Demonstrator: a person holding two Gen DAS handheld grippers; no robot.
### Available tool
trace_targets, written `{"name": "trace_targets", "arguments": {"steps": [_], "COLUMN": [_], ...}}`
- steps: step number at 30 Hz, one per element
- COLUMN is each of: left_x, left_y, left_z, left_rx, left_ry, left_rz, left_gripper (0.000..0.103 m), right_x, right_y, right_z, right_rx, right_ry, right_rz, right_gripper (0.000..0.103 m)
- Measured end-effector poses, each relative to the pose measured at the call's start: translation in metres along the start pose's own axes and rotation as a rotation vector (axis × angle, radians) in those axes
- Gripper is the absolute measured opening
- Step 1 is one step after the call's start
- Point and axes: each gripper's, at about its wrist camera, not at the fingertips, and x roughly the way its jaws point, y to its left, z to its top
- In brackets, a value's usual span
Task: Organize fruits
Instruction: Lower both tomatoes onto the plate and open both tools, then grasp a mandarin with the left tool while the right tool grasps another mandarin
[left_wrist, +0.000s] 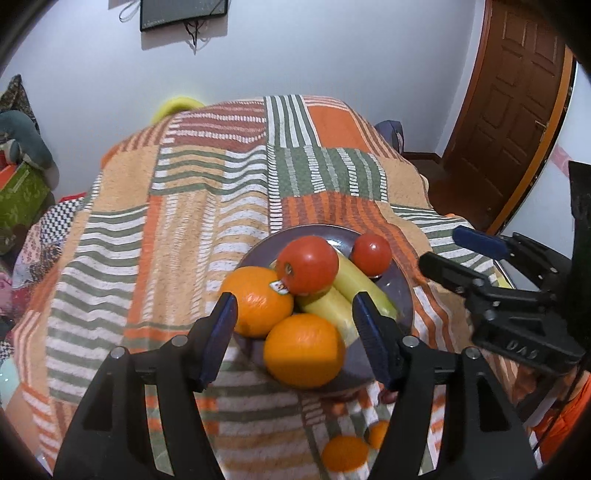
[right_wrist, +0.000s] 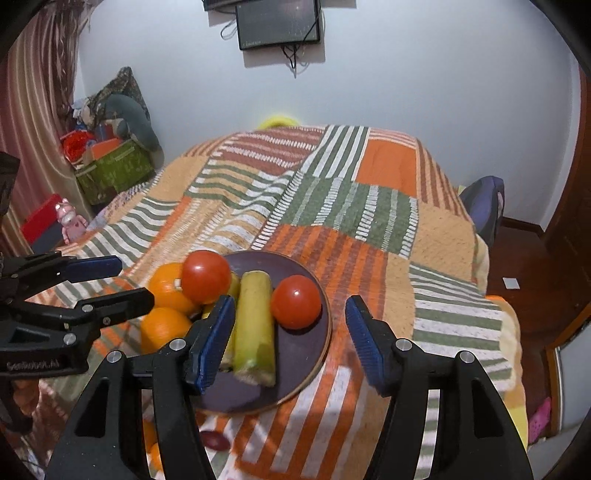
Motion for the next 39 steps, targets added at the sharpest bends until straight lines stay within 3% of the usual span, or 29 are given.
{"name": "trace_targets", "arguments": {"steps": [8, 13, 23, 24, 29, 39], "left_x": [-0.047, -0.061, -0.052, -0.05, -0.04, -0.024], "left_y": [0.003, 0.002, -0.003, -0.003, 0.001, -0.007], "left_z": [-0.025, -0.045, -0.075, -0.078, -0.088, -0.098], "left_rx": [0.023, 0.014, 0.025, 0.022, 0.017, 0.028], "left_ry": [-0.029, -0.013, 0.069, 0.076, 0.113, 0.155], "left_rz": [0.036, 0.018, -0.008, -0.013, -0.037, -0.072], "left_gripper": [0.072, 0.073, 0.073, 0.073, 0.073, 0.067], "right_x": [-0.031, -0.039, -0.019, -0.016, -0.002, 0.01], "right_y": [0.023, 0.04, 0.054, 0.053, 0.058, 0.062], "right_z": [-0.025, -0.049, -0.084, -0.086, -0.093, -0.097], "right_rx": [-0.029, -0.038, 0.001, 0.014, 0.018, 0.025], "right_ry": [-0.001, 0.039, 0.147, 0.155, 0.213, 0.237], "right_rz": [0.003, 0.037, 0.112, 0.121, 0.164, 0.219], "right_gripper": [0.061, 0.061, 0.061, 0.06, 0.037, 0.032]}}
